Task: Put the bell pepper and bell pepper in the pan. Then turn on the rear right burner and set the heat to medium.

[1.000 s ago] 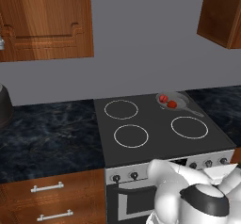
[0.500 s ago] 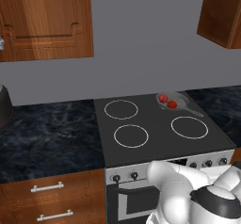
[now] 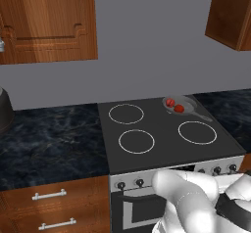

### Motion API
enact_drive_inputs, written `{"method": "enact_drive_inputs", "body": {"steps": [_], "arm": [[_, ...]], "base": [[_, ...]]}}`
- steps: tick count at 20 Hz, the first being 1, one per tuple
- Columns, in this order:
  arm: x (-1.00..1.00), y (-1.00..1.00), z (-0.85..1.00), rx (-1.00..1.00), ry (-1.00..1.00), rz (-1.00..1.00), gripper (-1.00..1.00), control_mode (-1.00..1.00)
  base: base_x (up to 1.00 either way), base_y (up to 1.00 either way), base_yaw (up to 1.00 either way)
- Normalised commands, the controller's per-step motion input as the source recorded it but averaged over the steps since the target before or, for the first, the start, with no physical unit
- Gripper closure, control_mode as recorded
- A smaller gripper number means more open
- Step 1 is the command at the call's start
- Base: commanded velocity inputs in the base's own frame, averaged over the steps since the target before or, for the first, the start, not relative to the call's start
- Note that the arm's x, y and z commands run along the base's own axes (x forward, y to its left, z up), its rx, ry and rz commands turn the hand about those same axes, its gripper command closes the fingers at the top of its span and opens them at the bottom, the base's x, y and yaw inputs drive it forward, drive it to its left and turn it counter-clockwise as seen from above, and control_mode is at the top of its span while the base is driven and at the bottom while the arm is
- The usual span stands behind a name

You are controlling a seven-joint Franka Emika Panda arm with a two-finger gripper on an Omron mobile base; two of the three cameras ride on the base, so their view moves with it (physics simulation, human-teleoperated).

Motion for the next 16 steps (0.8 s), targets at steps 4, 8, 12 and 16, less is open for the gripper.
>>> {"method": "enact_drive_inputs", "body": {"steps": [4,8,12,16], "arm": [[0.0,-0.26,0.0,0.0,0.0,0.0,-1.0,-1.0],[0.0,-0.02,-0.02,0.0,0.0,0.0,-1.0,-1.0],[0.0,0.08,-0.08,0.0,0.0,0.0,-1.0,-1.0],[0.01,0.03,-0.03,0.0,0.0,0.0,-1.0,-1.0]], "base": [[0.0,0.0,0.0],[0.0,0.0,0.0],[0.0,0.0,0.0],[0.0,0.0,0.0]]}}
